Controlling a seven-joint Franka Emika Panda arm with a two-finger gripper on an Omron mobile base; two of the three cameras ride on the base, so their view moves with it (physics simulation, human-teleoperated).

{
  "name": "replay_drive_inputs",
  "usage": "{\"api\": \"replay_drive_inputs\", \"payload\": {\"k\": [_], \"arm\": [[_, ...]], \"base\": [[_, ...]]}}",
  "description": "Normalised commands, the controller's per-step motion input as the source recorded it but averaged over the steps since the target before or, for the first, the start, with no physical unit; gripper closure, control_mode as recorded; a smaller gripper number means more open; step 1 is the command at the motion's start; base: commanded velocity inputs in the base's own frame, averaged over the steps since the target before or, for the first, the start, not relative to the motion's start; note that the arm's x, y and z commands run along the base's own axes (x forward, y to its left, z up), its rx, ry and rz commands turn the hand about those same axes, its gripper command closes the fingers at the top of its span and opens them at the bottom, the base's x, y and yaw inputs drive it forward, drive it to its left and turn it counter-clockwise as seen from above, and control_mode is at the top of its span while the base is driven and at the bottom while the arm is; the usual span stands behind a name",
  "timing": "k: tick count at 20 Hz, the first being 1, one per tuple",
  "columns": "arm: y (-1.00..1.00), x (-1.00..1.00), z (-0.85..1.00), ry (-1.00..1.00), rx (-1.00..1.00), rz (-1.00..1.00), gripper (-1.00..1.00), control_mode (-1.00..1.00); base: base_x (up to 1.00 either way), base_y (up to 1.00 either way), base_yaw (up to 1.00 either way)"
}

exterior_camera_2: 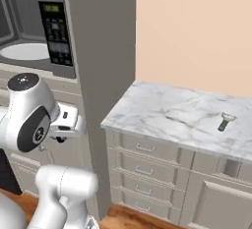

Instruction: Pick the mug from the counter and place it inside the microwave. Then close the microwave.

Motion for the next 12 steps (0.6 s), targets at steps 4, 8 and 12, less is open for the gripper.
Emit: {"api": "replay_drive_inputs", "payload": {"k": [4,8,12], "arm": [[0.0,0.0,0.0,0.0,0.0,0.0,1.0,1.0],[0.0,0.0,0.0,0.0,0.0,0.0,1.0,1.0],[0.0,0.0,0.0,0.0,0.0,0.0,1.0,1.0]], "base": [[0.06,0.81,0.0],[0.0,0.51,-0.07],[0.0,0.49,-0.21]]}}
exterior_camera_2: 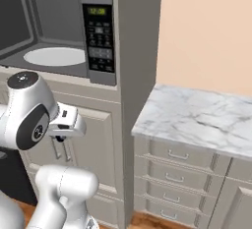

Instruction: Pick the mug from the counter and place it inside the microwave. Then close the microwave.

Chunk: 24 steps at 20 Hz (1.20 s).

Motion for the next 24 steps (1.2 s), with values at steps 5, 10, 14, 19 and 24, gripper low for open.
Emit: {"api": "replay_drive_inputs", "payload": {"k": [5,10,14,19,24], "arm": [[0.0,0.0,0.0,0.0,0.0,0.0,1.0,1.0],[0.0,0.0,0.0,0.0,0.0,0.0,1.0,1.0],[0.0,0.0,0.0,0.0,0.0,0.0,1.0,1.0],[0.0,0.0,0.0,0.0,0.0,0.0,1.0,1.0],[0.0,0.0,0.0,0.0,0.0,0.0,1.0,1.0]], "base": [[0.0,0.5,-0.11],[0.06,0.36,0.12],[0.14,0.37,0.16],[0.3,0.45,0.07],[0.57,0.25,-0.07]]}}
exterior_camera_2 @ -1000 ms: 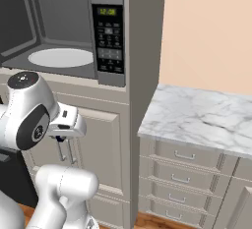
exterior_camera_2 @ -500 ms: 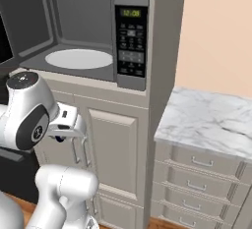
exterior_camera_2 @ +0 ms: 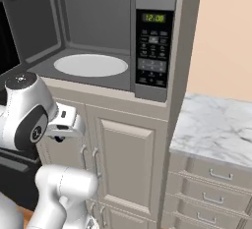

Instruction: Pick the mug from the counter and place it inside the microwave. Then close the microwave.

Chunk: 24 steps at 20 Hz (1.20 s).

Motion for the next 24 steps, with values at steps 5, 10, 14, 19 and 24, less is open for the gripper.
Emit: {"api": "replay_drive_inputs", "payload": {"k": [5,10,14,19,24], "arm": [[0.0,0.0,0.0,0.0,0.0,0.0,1.0,1.0],[0.0,0.0,0.0,0.0,0.0,0.0,1.0,1.0],[0.0,0.0,0.0,0.0,0.0,0.0,1.0,1.0],[0.0,0.0,0.0,0.0,0.0,0.0,1.0,1.0],[0.0,0.0,0.0,0.0,0.0,0.0,1.0,1.0]], "base": [[0.27,0.47,-0.3],[0.01,0.44,-0.23],[0.0,0.0,-0.11],[-0.47,-0.08,-0.08],[-0.38,0.0,-0.01]]}}
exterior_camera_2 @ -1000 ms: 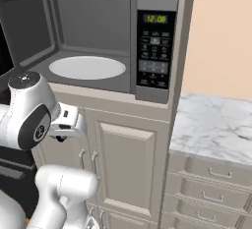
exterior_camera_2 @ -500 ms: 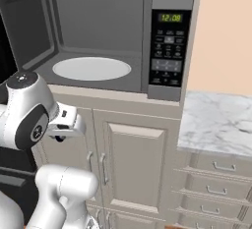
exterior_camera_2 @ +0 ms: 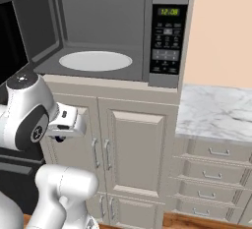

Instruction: Pick the mug from the counter and place it inside the microwave. Then close the microwave.

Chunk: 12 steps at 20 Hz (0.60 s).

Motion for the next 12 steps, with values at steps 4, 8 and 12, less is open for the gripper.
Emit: {"api": "replay_drive_inputs", "payload": {"k": [4,8,12], "arm": [[0.0,0.0,0.0,0.0,0.0,0.0,1.0,1.0],[0.0,0.0,0.0,0.0,0.0,0.0,1.0,1.0],[0.0,0.0,0.0,0.0,0.0,0.0,1.0,1.0]], "base": [[0.39,0.0,0.04],[0.09,0.0,0.0],[0.0,0.0,0.0]]}}
